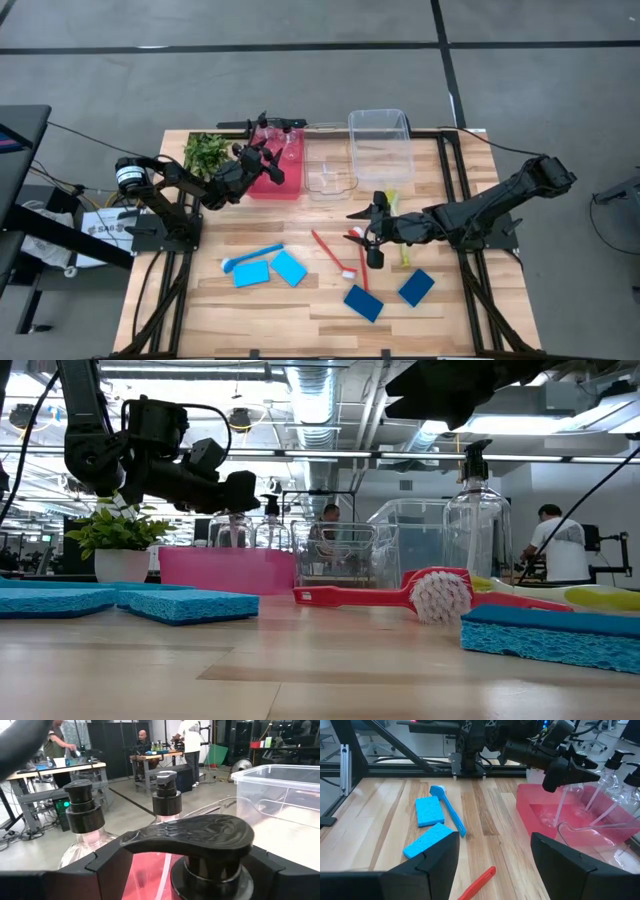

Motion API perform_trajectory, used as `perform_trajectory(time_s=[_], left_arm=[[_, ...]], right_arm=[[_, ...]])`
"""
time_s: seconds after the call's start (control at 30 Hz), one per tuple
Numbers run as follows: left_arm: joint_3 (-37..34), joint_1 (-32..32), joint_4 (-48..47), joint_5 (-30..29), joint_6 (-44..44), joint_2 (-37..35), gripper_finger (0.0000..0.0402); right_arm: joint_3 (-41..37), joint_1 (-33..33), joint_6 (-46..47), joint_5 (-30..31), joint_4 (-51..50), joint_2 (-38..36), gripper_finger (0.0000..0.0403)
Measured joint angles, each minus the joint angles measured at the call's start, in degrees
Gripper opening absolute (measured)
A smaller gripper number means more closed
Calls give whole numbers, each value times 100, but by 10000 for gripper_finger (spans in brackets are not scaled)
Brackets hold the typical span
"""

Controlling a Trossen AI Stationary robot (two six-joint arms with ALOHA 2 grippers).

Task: Pick & Place Kitchen Sink Supplies
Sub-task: Put the bottom transparent soap dispenser into the red bin

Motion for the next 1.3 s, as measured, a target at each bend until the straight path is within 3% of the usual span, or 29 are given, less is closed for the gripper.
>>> perform_trajectory(time_s=[0.3, 0.93, 1.3], left_arm=[[0, -99, 2, -560, -24, 0, 281], [-2, -163, 272, -591, 47, -10, 280], [-2, -166, 247, -742, 231, -475, 280]], right_arm=[[0, 0, 0, 0, -3, -2, 240], [-2, -2, 0, 0, -17, -2, 240], [-3, 0, 2, 0, -20, -2, 240]])
